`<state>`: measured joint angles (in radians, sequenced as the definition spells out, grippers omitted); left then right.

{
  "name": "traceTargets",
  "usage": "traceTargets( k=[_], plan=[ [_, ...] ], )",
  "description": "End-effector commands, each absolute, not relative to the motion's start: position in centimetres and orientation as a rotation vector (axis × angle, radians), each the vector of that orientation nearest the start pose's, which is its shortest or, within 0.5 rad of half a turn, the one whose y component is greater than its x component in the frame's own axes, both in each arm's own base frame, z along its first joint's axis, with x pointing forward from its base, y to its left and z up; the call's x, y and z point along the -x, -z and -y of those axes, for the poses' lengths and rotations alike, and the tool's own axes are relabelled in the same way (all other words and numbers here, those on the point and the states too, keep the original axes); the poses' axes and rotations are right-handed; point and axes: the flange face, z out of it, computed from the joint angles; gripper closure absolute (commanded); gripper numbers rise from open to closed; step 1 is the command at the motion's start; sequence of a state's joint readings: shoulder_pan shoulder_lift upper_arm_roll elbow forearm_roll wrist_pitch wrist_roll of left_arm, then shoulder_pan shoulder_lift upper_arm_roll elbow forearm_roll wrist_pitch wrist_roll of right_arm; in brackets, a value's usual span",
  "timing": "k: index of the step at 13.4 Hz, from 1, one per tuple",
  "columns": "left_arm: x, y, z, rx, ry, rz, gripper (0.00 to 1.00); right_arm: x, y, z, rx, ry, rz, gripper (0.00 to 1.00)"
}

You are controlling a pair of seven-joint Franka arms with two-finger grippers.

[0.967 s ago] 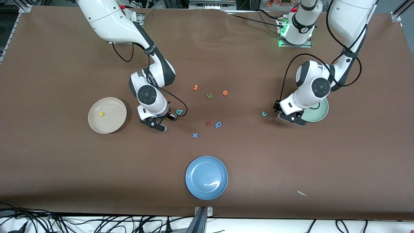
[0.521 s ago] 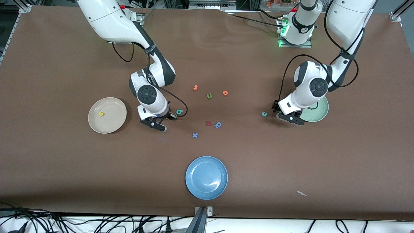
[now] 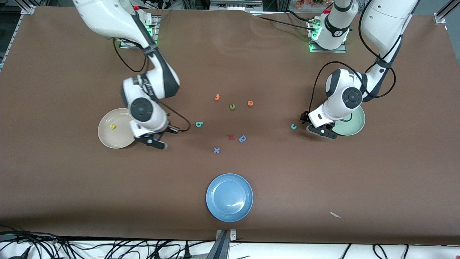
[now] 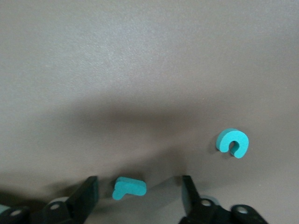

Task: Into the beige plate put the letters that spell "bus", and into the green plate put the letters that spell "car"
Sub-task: 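Place the u on the white plate while the left gripper places the 1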

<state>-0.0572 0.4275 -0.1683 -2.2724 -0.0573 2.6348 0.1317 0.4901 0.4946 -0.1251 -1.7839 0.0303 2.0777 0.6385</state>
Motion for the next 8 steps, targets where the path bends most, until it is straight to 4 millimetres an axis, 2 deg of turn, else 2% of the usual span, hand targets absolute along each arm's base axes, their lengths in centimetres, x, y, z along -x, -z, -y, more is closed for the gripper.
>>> traceTargets(
  k=[1,3,5,8],
  plan=[
    [-51.0,-16.2,12.2,3.189,-0.098,-0.512,0.46,-59.0,-29.5,-17.4,3.262,-0.359,-0.298,0.88],
    [-51.0,-16.3,12.2,3.189,-0.096,-0.512,0.59,-58.9,-29.5,-13.3,3.273,-0.461,-0.218,0.88],
    [-51.0,-16.2,12.2,3.188,-0.098,-0.512,0.69,-57.5,-28.7,-9.8,3.264,-0.523,-0.187,0.88],
    [-51.1,-16.4,12.2,3.189,-0.096,-0.510,0.78,-56.6,-26.6,-6.8,3.261,-0.532,-0.130,0.87]
  ],
)
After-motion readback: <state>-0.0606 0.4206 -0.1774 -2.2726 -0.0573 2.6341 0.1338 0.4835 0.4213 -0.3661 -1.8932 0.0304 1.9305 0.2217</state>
